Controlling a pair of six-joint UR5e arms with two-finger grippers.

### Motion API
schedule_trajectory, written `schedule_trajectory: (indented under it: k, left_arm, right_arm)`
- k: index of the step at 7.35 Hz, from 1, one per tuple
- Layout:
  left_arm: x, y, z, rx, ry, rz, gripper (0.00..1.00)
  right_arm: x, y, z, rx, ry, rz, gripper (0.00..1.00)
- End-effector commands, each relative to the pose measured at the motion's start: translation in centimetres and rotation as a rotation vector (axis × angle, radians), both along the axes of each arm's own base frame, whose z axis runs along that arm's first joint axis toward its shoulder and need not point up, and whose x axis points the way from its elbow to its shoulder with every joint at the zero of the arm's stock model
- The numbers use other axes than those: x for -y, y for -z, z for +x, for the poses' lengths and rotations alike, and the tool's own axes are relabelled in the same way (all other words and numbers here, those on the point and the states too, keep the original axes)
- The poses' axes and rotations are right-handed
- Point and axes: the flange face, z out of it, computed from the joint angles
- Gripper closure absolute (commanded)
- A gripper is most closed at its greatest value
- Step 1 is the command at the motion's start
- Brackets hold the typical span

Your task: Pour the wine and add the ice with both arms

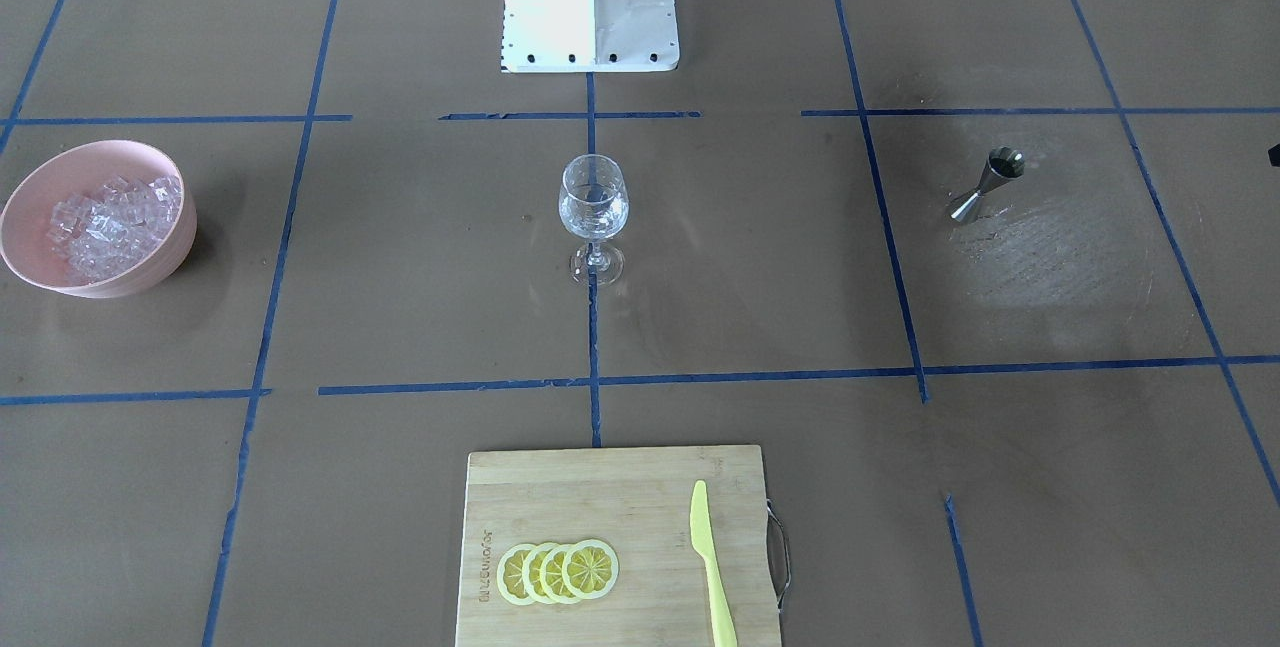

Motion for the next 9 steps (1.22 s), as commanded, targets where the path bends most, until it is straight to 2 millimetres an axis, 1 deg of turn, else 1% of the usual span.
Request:
schedule_trajectory:
  k: [1,2,3,4,5,6,7,8,9]
  left_arm:
    - [0.3,0.1,0.1,-0.011,0.005,-0.002,0.0]
    - [-0.9,0.9,0.3,-0.04,-0.003,0.02,0.0]
    - [-0.8,4.1,0.9,-0.128,-0.009,0.07,0.0]
    - [-0.3,6.5,2.0,-0.155,-0.033,0.122,0.0]
    - [0.1,8.2,5.1,-0.183,-0.038,0.126,0.0]
    - [0.5,10.6,9.1,-0.183,0.003,0.2,0.0]
    - [0.1,12.3,12.7,-0.194,0.05,0.251,0.0]
    - [-1.0,13.8,16.3,-0.202,0.067,0.281,0.0]
    - [-2.3,16.1,18.1,-0.166,0.126,0.309,0.0]
  right_arm:
    - [-0.4,-0.6,-0.6,0.012,0.013,-0.01,0.0]
    - [-0.3,-0.3,-1.8,0.017,0.037,0.002,0.0]
    - [0.0,0.1,-2.3,0.021,0.047,0.046,0.0]
    - [0.0,0.2,-2.5,0.023,0.05,0.07,0.0]
    - [-0.2,0.0,-2.8,0.037,0.055,0.065,0.0]
    - [-0.3,0.4,-3.3,0.101,0.06,0.073,0.0]
    - [-0.5,0.6,-3.6,0.137,0.063,0.068,0.0]
    - [-0.4,0.6,-3.7,0.139,0.065,0.072,0.0]
    - [-0.4,0.6,-3.7,0.139,0.066,0.074,0.0]
